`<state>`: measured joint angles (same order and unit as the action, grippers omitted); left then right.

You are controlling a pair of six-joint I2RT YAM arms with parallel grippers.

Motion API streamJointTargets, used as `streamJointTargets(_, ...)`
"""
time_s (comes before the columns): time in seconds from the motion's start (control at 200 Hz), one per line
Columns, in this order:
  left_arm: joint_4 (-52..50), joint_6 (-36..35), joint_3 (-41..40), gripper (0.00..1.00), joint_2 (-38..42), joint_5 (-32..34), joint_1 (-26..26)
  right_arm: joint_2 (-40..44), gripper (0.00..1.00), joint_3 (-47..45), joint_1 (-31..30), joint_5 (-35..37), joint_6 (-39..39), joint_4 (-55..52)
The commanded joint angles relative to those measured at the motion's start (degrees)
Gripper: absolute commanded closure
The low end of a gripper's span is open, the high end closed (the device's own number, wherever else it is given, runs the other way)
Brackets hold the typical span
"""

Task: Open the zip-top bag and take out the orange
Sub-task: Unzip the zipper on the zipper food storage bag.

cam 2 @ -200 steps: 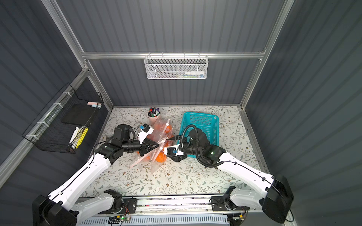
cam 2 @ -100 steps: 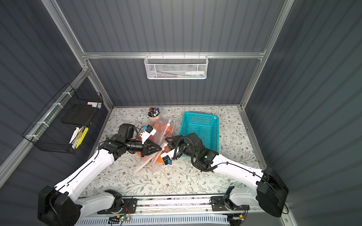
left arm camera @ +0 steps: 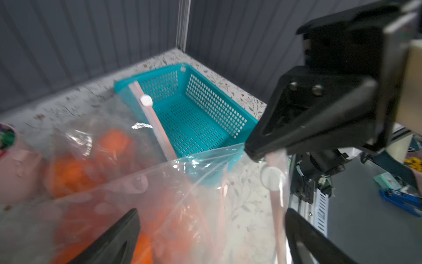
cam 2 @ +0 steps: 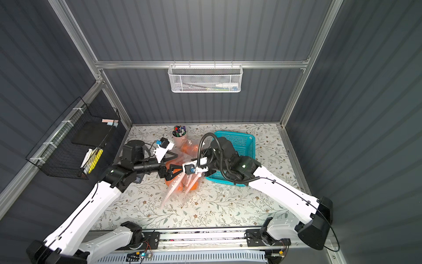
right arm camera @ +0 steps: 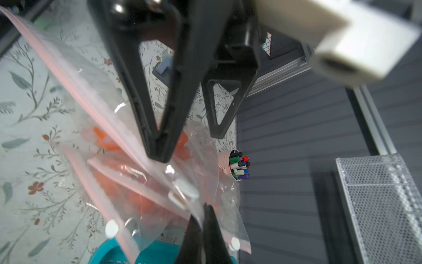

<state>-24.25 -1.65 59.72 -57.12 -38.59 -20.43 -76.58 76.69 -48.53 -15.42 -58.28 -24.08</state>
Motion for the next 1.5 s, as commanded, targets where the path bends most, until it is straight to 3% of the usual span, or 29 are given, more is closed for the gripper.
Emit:
streamJointTargets(0.0,2.6,-4.4,-0.3,0.01,2.7,2.3,-0.1,-5.4,0.94,5.9,1.1,-11.0,15.2,-18.0)
streamJointTargets(0.18,1.0,-7.0,-1.2,0.01,2.1,1.6,-0.1,-12.7,0.92,13.5,2.6,-14.4,28.9,-21.8)
streamJointTargets(0.315,1.7,-7.4,-3.2,0.01,0.9,0.4,-0.2,-16.1,0.91,17.5,3.3,-16.2,35.0,-23.6)
streamJointTargets(0.56,1.1,-6.7,-4.0,0.05,-0.6,6.4,-0.3,-17.6,0.9,19.9,7.7,-30.1,42.0,-25.9)
streamJointTargets(0.68,1.0,-5.8,-4.0,0.15,-1.5,4.9,-0.3,-16.6,0.84,18.2,9.0,-34.8,43.1,-24.1)
streamJointTargets(0.725,1.1,-5.6,-3.7,0.27,-1.9,3.0,-0.3,-16.2,0.76,17.2,9.3,-34.6,43.3,-22.6)
streamJointTargets(0.755,1.3,-5.3,-3.5,0.36,-2.3,1.6,-0.3,-15.8,0.65,16.6,9.3,-33.7,43.0,-22.0)
streamJointTargets(0.79,1.2,-5.0,-3.2,0.48,-2.7,0.4,-0.3,-15.3,0.55,16.0,9.3,-32.2,41.3,-21.2)
streamJointTargets(0.835,1.6,-4.4,-3.3,0.58,-3.2,-1.0,-0.3,-14.2,0.51,15.0,9.4,-31.1,37.8,-20.6)
streamJointTargets(0.906,1.9,-3.8,-3.4,0.64,-3.8,-2.1,-0.3,-11.0,0.44,10.9,9.4,-29.9,29.3,-17.6)
streamJointTargets(0.961,2.1,-3.7,-3.6,0.66,-4.0,-2.4,-0.3,-6.7,0.31,4.4,9.3,-28.9,22.5,-11.5)
streamJointTargets(1.081,1.0,-4.1,-3.0,0.69,-4.6,-5.4,-0.3,6.3,0.13,-17.5,9.1,-25.5,12.5,17.0)
streamJointTargets(1.171,1.3,-2.9,-2.6,0.69,-4.9,-7.7,-0.2,11.2,0.11,-26.7,7.6,-16.6,5.3,33.2)
streamJointTargets(1.301,1.8,-1.2,-2.3,0.68,-6.0,-12.1,-0.2,11.7,0.15,-29.6,1.9,-6.1,-12.3,37.9)
streamJointTargets(1.361,2.6,-0.1,-2.6,0.66,-6.6,-14.0,-0.1,10.5,0.19,-31.9,-1.9,2.0,-21.5,44.0)
streamJointTargets(1.431,2.2,0.6,-2.5,0.66,-7.7,-14.8,-0.1,9.5,0.24,-34.1,-3.9,6.2,-25.7,53.4)
streamJointTargets(1.496,1.5,1.0,-2.4,0.66,-8.5,-13.9,-0.1,9.4,0.3,-34.5,-4.4,8.6,-27.7,55.2)
